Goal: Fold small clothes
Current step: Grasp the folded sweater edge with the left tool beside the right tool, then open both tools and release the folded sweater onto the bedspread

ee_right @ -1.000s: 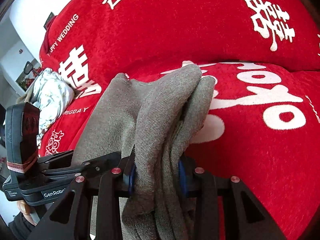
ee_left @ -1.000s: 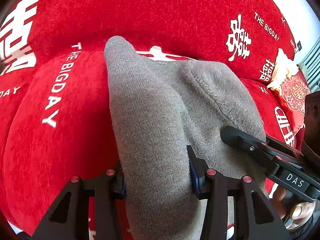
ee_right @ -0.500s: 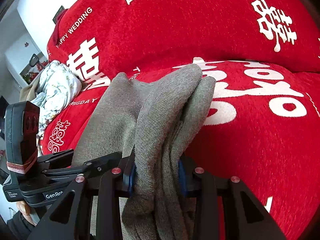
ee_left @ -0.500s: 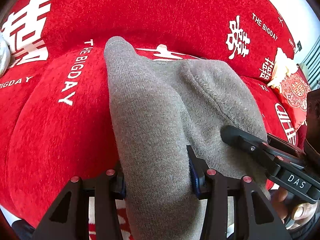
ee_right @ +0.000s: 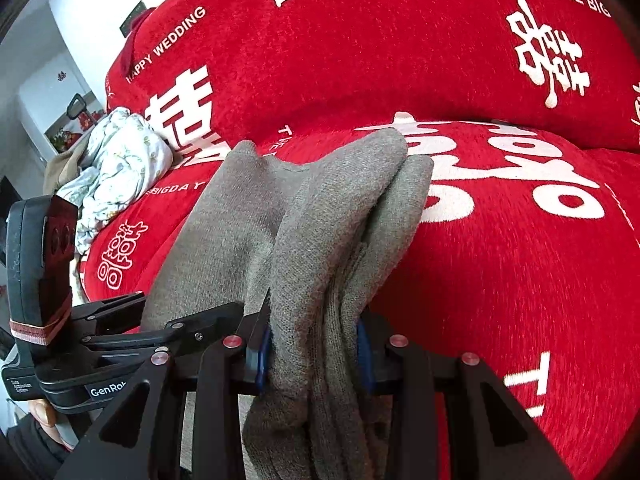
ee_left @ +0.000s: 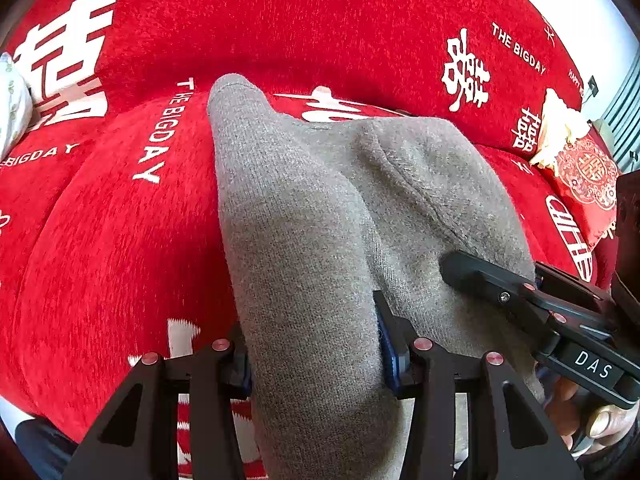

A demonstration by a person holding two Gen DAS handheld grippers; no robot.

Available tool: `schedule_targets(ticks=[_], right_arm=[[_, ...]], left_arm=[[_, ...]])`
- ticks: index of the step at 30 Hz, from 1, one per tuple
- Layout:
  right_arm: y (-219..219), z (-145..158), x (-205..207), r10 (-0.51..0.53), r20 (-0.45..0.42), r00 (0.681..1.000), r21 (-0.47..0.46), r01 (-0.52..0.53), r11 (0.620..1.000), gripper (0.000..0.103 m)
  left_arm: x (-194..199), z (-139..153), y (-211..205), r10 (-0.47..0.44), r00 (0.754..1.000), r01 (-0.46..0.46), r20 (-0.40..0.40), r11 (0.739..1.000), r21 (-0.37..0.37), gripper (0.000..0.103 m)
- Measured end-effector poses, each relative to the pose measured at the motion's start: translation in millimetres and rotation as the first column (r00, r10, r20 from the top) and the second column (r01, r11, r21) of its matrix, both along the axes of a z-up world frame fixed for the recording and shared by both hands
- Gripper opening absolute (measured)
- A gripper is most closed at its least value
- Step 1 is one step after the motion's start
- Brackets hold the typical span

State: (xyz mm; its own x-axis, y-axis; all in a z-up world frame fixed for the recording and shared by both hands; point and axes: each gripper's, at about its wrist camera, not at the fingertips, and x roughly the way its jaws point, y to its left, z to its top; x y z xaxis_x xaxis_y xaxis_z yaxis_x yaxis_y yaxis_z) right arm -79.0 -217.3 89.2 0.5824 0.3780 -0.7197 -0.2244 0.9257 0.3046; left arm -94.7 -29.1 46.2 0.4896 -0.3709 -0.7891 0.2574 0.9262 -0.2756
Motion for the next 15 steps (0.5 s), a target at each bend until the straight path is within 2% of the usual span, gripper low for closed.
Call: schedule_targets(ticks=[6,15], right_arm=[[1.9,-8.5,-7.8,-0.003,0.010,1.000,-0.010,0.003,1.000,0.037],[-6.0,-18.3,-11.8,-0.012,0.001,1.000,0.008,0.012,1.000,0.037]], left_arm=[[-9.3,-6.2,-0.2,0.002,1.000,-0.003,0.024,1.000,0.029,0.048],[-16.7,-11.5,5.0,-0.007,0.999,0.005,0.047,1.000,0.026,0.050]])
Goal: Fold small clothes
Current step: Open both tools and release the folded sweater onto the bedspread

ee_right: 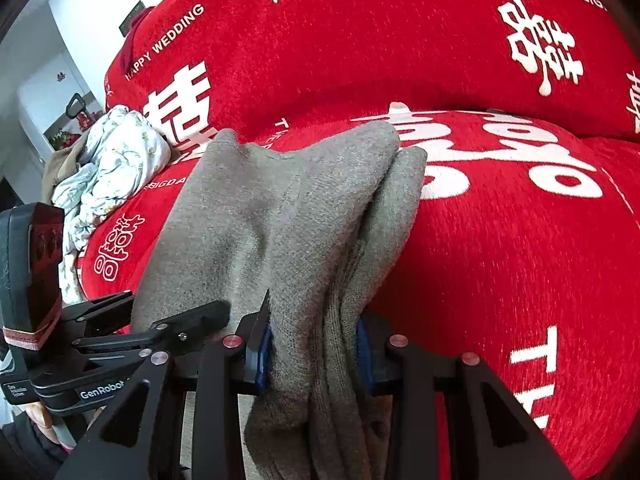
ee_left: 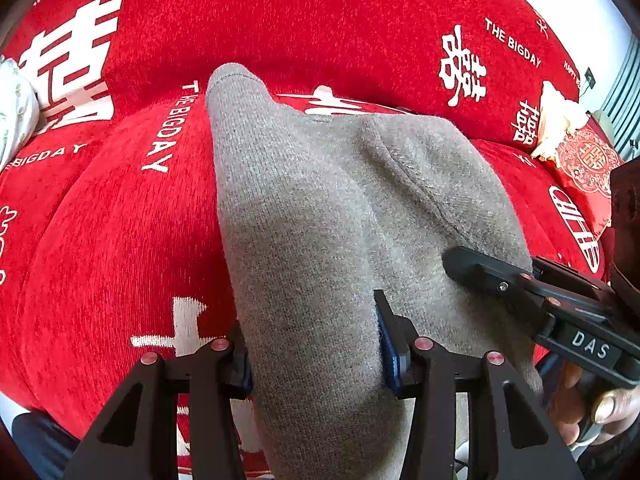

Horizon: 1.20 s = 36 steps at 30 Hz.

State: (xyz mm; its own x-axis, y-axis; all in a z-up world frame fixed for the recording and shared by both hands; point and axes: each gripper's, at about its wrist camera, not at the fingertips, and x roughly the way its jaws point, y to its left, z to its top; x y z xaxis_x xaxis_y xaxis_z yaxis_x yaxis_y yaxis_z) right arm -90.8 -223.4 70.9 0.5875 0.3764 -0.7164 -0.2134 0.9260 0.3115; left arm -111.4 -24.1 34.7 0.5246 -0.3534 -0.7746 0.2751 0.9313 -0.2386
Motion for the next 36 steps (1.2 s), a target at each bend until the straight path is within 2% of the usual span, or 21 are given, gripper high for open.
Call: schedule_targets(ticks=[2,4,5,7,11,13,15,18,22,24,26,28,30,33,36], right_arm=[[-3.1,-5.4,1.2,-0.010,-0.011,1.000,0.003,0.010,1.000,0.038],[-8.2,-11.5,3.6,-0.023,-0.032,0.999,0.010,0.024,1.000,0.043],[-11.2,-12.9,3.7,-0.030,-0.037,0.999,0.014,0.030,0.999,0.048],[-18.1,-11.5,2.0,-0.051,-0.035,0.998,0.015,0.051,0.999,0.054],[-24.9,11.3,-3.6,-0.095,0.053,0.994,-0.018,0.096,0.995,0.055],[-23.3,26.5,-0.5,-0.088,0.102,0.991,-0.005,0.089,0.996,0.055],[-15.7,34.7,8.5,-0.046,0.115,0.992,0.003,0.046,0.999,0.056],[-2.3,29.8,32.1,0.021,0.071,0.997,0.005,-0.021,1.000,0.058],[-0.6,-1.1,67.4,0.005,-0.046,0.999,-0.025,-0.006,1.000,0.058],[-7.3,-15.5,77.1,-0.016,-0.082,0.996,-0.031,0.014,0.999,0.058],[-12.2,-16.8,77.8,-0.015,-0.085,0.996,-0.010,0.014,1.000,0.058],[-13.0,-8.3,69.2,-0.031,-0.070,0.997,-0.020,0.030,0.999,0.058],[-8.0,7.1,49.8,-0.019,-0.019,1.000,-0.056,0.018,0.998,0.059],[6.0,27.4,0.9,0.076,0.074,0.994,-0.067,-0.071,0.995,0.060],[19.8,31.1,-35.4,0.147,0.114,0.983,-0.076,-0.139,0.987,0.065]], left_arm=[[-1.7,-1.6,0.2,0.002,1.000,-0.002,0.012,1.000,0.018,0.056],[-3.9,-2.1,2.6,0.019,0.999,-0.020,0.026,0.998,0.056,0.073],[-5.6,-0.8,4.8,0.026,0.999,-0.029,0.035,0.997,0.067,0.075],[-8.9,6.7,12.6,0.038,0.998,-0.042,0.050,0.996,0.073,0.075],[-3.7,32.1,28.5,0.105,0.988,-0.112,0.109,0.992,0.063,0.075],[9.2,43.2,31.1,0.125,0.986,-0.129,0.109,0.991,0.033,0.075],[23.9,46.3,26.4,0.124,0.987,-0.128,0.098,0.991,0.042,0.075],[49.7,37.3,11.0,0.120,0.991,-0.126,0.062,0.987,0.103,0.075],[73.0,7.0,-2.5,0.133,0.991,-0.128,-0.006,0.967,0.219,0.075],[74.8,0.3,-1.7,0.133,0.991,-0.128,-0.008,0.971,0.201,0.075],[74.6,1.1,-1.5,0.135,0.991,-0.131,-0.008,0.972,0.192,0.075],[68.5,4.7,-2.4,0.135,0.991,-0.135,0.012,0.968,0.210,0.075],[61.7,9.2,-2.5,0.136,0.990,-0.139,0.029,0.965,0.221,0.075],[40.6,19.0,2.7,0.126,0.990,-0.137,0.066,0.970,0.202,0.075],[17.4,22.7,9.6,0.120,0.989,-0.134,0.086,0.972,0.191,0.075]])
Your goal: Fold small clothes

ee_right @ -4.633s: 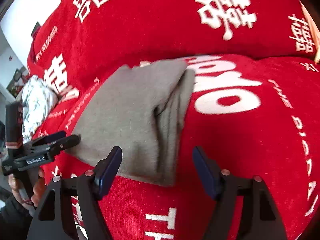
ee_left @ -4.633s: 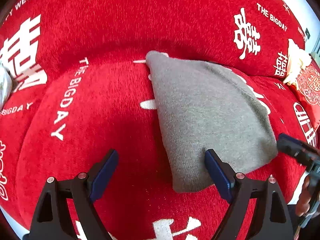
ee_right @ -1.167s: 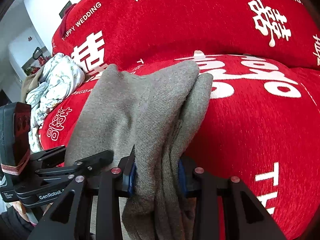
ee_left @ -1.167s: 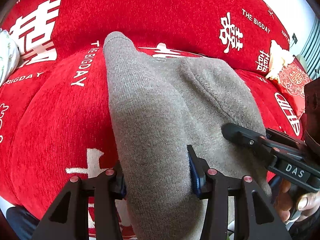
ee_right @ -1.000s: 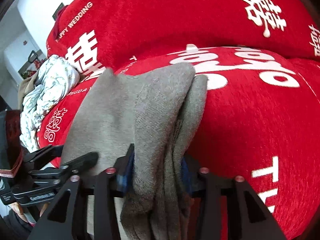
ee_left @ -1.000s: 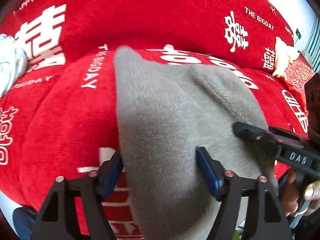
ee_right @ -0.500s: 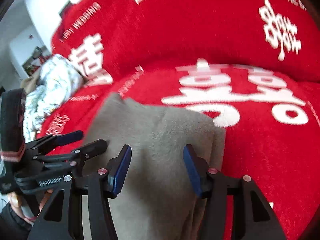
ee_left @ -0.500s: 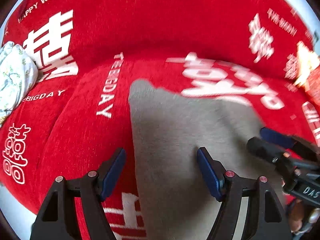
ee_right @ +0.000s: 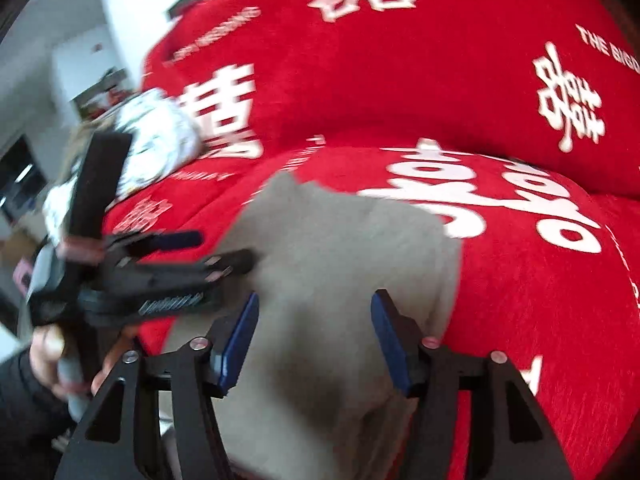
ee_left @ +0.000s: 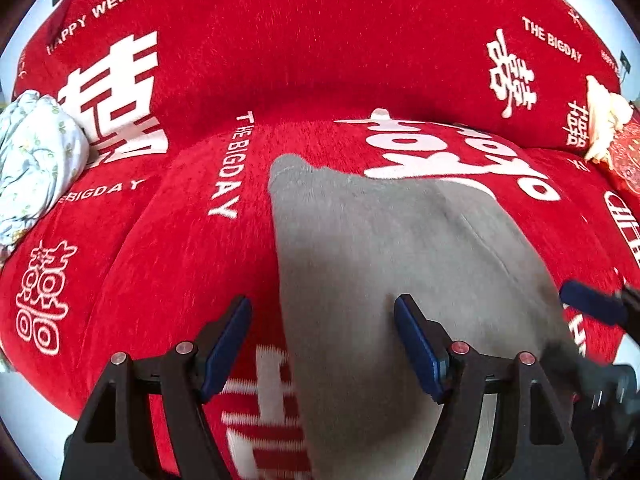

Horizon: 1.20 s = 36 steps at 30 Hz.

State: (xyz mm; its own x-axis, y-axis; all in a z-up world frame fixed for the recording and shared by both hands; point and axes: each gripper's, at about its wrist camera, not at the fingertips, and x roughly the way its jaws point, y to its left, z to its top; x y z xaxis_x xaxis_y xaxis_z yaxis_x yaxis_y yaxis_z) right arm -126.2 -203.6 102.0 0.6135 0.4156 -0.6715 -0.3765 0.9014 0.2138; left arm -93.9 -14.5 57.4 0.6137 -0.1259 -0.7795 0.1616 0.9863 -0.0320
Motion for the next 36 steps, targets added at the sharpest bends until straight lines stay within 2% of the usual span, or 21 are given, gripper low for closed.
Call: schedule_targets(ticks=[3,6,9,15,18,19,20,22,24,25,27,31,36], right_arm=[[10.2,-19.8,-19.4,0.043,-0.029,0.999,-0.020,-0.043,0.999,0.067],[5.4,-42.3,-26.0,0.013,-0.038,0.999,-0.056,-0.015,0.998,0.067],[1.5,-44.4,-33.5,-0.003,-0.044,0.999,-0.047,0.001,0.999,0.067],[-0.7,-54.1,-47.5,-0.019,-0.058,0.998,-0.090,0.013,0.996,0.067],[-2.4,-53.1,-50.4,-0.045,-0.075,0.996,-0.120,0.036,0.992,0.067],[-1.0,-50.2,-53.4,-0.084,-0.080,0.993,-0.172,0.069,0.983,0.070],[0.1,-48.6,-54.9,-0.123,-0.076,0.990,-0.221,0.104,0.970,0.077],[0.2,-38.5,-64.8,-0.177,-0.008,0.984,-0.278,0.168,0.946,0.079],[-1.3,-29.5,-71.5,-0.187,0.028,0.982,-0.259,0.188,0.947,0.081],[-1.6,-24.2,-73.8,-0.199,0.043,0.979,-0.246,0.204,0.948,0.081],[-0.5,-14.6,-75.4,-0.222,0.072,0.973,-0.230,0.232,0.945,0.081],[1.6,-3.9,-75.0,-0.250,0.102,0.963,-0.223,0.267,0.938,0.081],[6.6,4.3,-79.5,-0.256,0.125,0.958,-0.220,0.279,0.935,0.081]], left_arm=[[-16.9,-3.4,2.2,-0.013,1.000,0.013,0.011,1.000,0.019,0.075],[-26.1,-8.5,5.7,-0.016,1.000,0.016,0.009,1.000,0.019,0.075],[-30.3,-11.7,7.7,-0.013,1.000,0.013,0.016,1.000,0.023,0.075],[-39.9,-14.7,7.2,-0.014,0.999,0.013,0.036,0.999,0.045,0.075],[-49.5,-10.6,9.8,-0.013,0.999,0.010,0.038,0.998,0.057,0.075],[-56.1,-6.5,10.4,-0.011,0.999,0.008,0.045,0.998,0.064,0.075],[-60.4,-4.0,10.8,-0.011,0.998,0.007,0.054,0.997,0.071,0.075],[-75.4,3.9,11.3,-0.019,0.995,0.011,0.093,0.996,0.089,0.075],[-86.1,10.0,10.9,-0.018,0.992,0.006,0.124,0.995,0.096,0.078],[-92.3,14.4,10.1,-0.016,0.990,0.003,0.140,0.996,0.094,0.092],[-100.1,22.2,10.4,-0.016,0.984,0.001,0.177,0.996,0.085,0.103],[-113.5,37.5,7.7,-0.023,0.974,0.008,0.224,0.998,0.069,0.103],[-119.6,42.2,7.2,-0.030,0.974,0.019,0.225,0.999,0.050,0.103]])
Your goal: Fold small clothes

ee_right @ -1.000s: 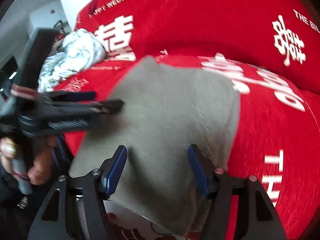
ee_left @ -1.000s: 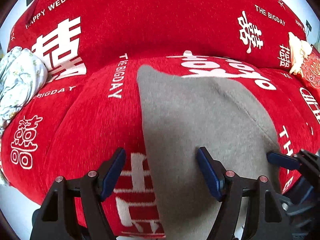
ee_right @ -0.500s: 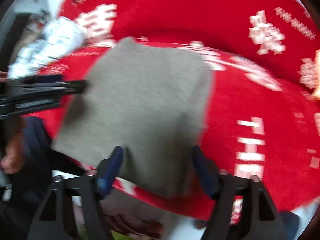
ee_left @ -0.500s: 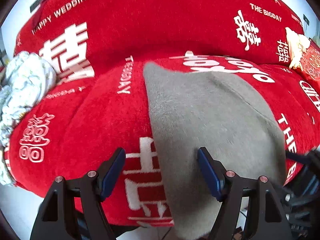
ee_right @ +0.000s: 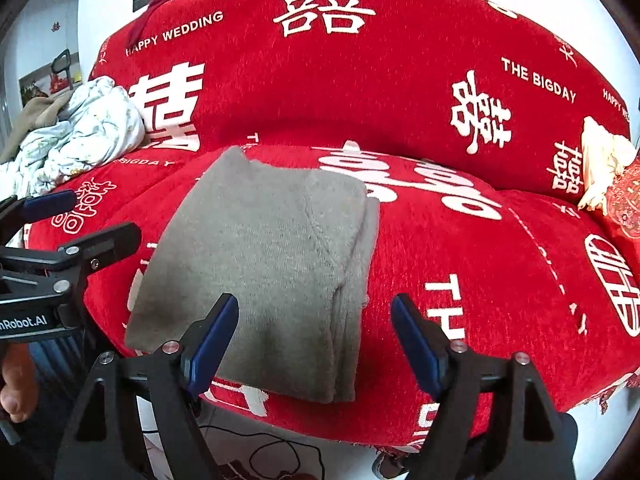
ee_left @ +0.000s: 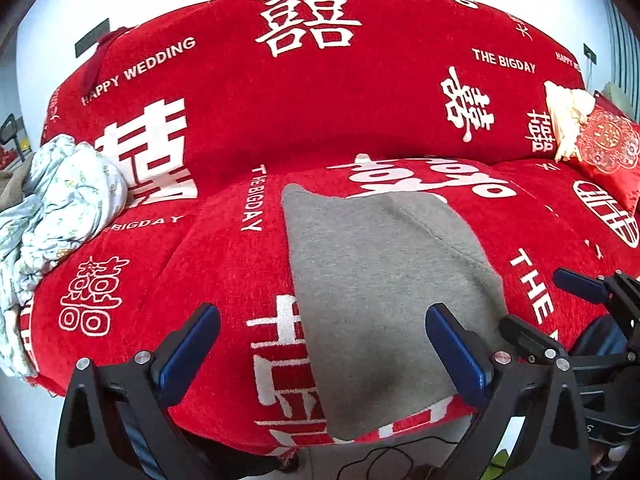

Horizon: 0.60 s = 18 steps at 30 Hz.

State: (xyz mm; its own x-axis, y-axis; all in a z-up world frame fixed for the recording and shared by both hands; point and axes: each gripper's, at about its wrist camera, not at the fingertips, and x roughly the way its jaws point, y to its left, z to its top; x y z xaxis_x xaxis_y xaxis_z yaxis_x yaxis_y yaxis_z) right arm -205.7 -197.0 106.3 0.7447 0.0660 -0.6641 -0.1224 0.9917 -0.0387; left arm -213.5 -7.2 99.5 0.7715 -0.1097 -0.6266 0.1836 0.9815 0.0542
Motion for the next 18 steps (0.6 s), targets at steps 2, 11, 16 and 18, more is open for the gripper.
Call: schedule_targets(ticks=[2,11,16,18], right_arm=[[0.2,1.6,-1.3,0.002,0.004,1.000,-0.001,-0.002,1.000,0.081],[5.8,8.5,-7.6,0.009,0.027,1.000,-0.030,-0.008,1.000,0.081],[5.0,10.2,-9.4,0.010,0.031,0.999,-0.017,-0.010,1.000,0.081],[5.1,10.1,-9.9,0.011,0.030,1.000,-0.017,-0.010,1.000,0.081]], left_arm=[[-3.5,0.6,0.1,0.008,1.000,-0.008,0.006,1.000,-0.006,0.103],[-14.9,-1.4,-1.0,0.066,0.998,-0.066,-0.004,0.997,0.025,0.103],[-18.8,1.3,1.3,0.067,0.998,-0.068,0.007,0.998,0.014,0.103],[-20.5,3.3,0.9,0.054,0.998,-0.054,0.013,0.998,0.009,0.103]])
